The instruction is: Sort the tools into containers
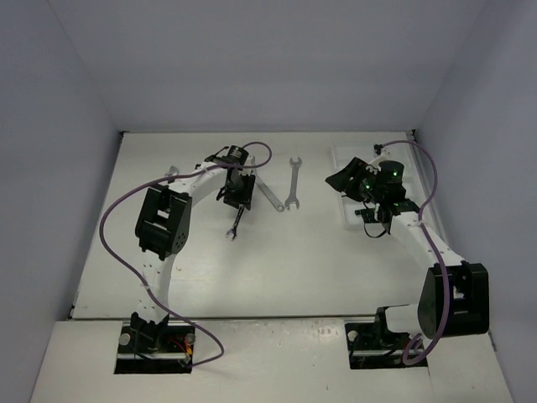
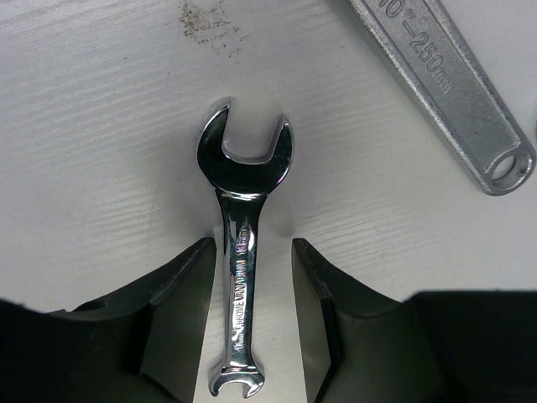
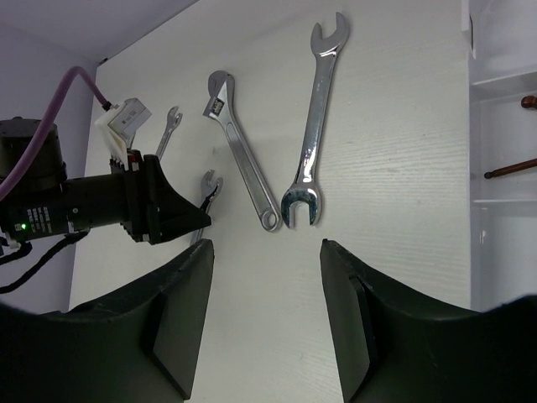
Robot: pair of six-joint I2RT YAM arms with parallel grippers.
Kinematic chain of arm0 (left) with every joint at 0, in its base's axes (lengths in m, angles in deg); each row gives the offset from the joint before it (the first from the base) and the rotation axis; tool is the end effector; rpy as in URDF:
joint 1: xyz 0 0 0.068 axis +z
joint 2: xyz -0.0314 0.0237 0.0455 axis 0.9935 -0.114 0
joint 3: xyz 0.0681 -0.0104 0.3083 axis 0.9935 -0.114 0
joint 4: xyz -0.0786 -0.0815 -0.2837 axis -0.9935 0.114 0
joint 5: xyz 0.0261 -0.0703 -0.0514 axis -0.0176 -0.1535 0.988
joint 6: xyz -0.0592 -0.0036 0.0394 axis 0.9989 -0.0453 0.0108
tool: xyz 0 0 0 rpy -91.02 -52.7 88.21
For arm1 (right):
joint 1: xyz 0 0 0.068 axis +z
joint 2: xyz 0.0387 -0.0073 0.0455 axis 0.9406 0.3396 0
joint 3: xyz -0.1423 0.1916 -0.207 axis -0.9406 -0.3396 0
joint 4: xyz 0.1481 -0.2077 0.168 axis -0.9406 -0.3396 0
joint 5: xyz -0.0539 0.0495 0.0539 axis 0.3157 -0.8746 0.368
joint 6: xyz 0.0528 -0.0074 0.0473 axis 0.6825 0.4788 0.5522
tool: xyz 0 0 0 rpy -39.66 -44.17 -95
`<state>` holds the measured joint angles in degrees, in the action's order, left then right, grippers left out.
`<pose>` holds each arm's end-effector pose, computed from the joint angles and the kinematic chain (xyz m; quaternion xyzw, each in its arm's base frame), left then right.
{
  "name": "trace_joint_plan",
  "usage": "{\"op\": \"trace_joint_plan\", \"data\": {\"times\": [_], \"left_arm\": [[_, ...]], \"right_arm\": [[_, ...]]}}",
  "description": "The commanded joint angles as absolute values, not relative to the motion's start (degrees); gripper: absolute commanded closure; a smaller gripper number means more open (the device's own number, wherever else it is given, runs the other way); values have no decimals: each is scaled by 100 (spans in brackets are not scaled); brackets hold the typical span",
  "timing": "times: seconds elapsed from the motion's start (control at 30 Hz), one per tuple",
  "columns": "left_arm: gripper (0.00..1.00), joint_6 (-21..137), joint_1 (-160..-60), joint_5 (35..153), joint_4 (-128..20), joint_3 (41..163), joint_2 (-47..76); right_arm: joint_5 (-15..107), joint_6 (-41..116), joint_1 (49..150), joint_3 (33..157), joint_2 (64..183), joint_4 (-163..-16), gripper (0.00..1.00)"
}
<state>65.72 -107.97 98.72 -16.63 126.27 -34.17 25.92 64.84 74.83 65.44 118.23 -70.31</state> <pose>0.4846 -0.2353 0.1743 0.0681 0.9631 -0.1887 0.1795 0.3481 0.0558 0.2935 0.0463 0.7656 0.3796 0.5173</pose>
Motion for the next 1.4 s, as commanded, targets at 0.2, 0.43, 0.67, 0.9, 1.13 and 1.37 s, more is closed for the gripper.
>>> {"op": "trace_joint_plan", "data": {"times": [0.2,0.43,0.67,0.9,1.13,1.37], "left_arm": [[68,6451,-11213,8689,-1050,12227,-3483],[100,6453,-11228,8925,-1050,12052,-3506],[100,6783,-11228,9655,-1082,12471,-3000],[100,7198,-11219,10092,-1209,12841,-2707],[100,7523,-11228,10464,-1383,12916,-2581],[100,8016,-11219,10626,-2011,12588,-2241]], "right_arm": [[2655,6555,7598,6516,11601,-6715,49],[2680,6556,7751,6477,11572,-6715,49],[2869,6214,8609,6615,11748,-6692,49],[2975,6079,9517,6657,12256,-6191,48],[2937,6021,9902,6743,12760,-5776,45],[3030,6175,10250,7004,13248,-5575,44]]}}
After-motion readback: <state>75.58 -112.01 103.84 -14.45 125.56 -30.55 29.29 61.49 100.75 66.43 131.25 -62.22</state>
